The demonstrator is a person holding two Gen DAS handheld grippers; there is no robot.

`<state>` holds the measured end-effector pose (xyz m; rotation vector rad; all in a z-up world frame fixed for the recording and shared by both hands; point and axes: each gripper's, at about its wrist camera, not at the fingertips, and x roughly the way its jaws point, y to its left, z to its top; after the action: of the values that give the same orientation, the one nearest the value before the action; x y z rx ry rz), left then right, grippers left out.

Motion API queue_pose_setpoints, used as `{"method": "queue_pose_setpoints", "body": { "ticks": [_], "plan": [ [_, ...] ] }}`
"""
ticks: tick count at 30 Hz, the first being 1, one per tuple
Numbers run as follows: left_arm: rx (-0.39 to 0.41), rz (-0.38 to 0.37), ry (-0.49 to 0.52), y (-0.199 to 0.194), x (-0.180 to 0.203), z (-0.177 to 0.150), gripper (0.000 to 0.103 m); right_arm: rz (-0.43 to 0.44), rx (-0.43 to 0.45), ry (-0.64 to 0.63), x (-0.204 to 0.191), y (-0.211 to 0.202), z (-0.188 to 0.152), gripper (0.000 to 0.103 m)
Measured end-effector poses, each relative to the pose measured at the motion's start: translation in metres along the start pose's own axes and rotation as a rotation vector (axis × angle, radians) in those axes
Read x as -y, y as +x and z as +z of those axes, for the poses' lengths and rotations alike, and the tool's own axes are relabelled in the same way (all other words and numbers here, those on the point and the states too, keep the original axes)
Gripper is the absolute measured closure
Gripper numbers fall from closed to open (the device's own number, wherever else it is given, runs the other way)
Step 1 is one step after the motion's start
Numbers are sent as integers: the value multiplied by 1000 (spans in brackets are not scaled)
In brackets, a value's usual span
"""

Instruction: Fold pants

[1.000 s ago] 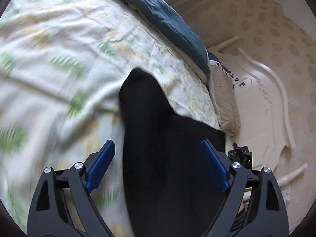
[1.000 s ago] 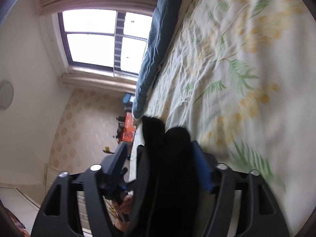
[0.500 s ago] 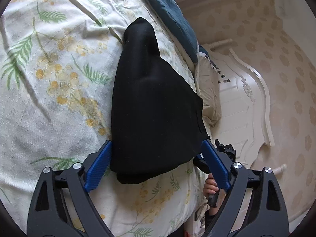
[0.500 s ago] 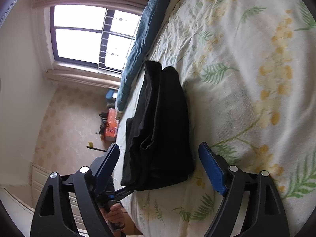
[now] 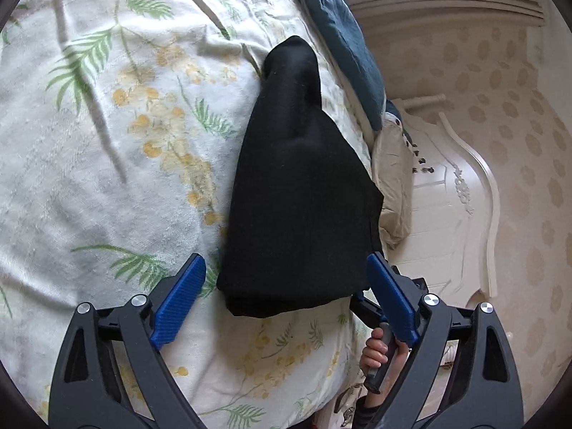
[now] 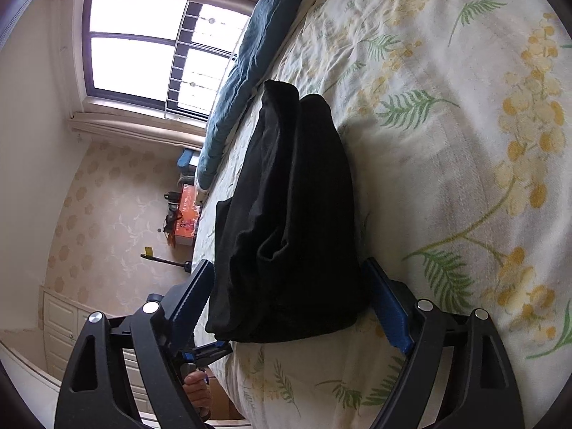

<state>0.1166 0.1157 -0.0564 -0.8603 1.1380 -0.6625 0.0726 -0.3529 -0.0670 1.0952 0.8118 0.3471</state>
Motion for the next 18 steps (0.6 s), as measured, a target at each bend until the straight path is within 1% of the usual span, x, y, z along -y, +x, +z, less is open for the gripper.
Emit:
{"method": "queue_pose_setpoints", "body": {
  "ticks": [2, 3, 4, 5, 6, 7, 8, 9, 10, 11, 13, 14, 15, 18],
  "plan": [
    [-8, 45, 4, 6, 3, 2, 12, -16, -3, -12, -2, 2, 0, 20],
    [-13, 58, 9, 10, 7, 2, 12, -29, -5, -23, -4, 5, 0, 20],
    [-21, 63, 8, 14, 10, 3, 15, -41, -9, -33, -7, 7, -1, 20],
    [-38, 69, 2, 21, 13, 3, 20, -49, -14, -44, -9, 9, -1, 20],
    [-42, 93, -3, 24, 13, 2, 31, -52, -15, -54, -11, 11, 0, 19],
    [-36, 123, -6, 27, 13, 1, 38, -55, -13, -56, -11, 12, -1, 20],
    [-30, 133, -8, 28, 13, 1, 40, -61, -11, -58, -11, 13, -1, 21],
    [-27, 126, -15, 27, 11, 2, 47, -70, -13, -67, -12, 14, -1, 22],
    [-30, 117, -28, 27, 8, 2, 53, -83, -18, -77, -12, 15, -1, 30],
    [-32, 107, -45, 26, 4, 2, 55, -96, -25, -83, -12, 17, -2, 45],
    [-39, 69, -76, 24, -2, 2, 67, -87, -31, -72, -9, 18, -4, 53],
    [-46, 40, -89, 24, -4, 2, 70, -81, -30, -70, -8, 17, -4, 56],
    [-47, 29, -93, 24, -5, 0, 72, -74, -30, -66, -7, 15, -5, 58],
    [-38, 33, -69, 22, -1, -2, 74, -33, -26, -41, -6, 10, -6, 63]
  ]
}}
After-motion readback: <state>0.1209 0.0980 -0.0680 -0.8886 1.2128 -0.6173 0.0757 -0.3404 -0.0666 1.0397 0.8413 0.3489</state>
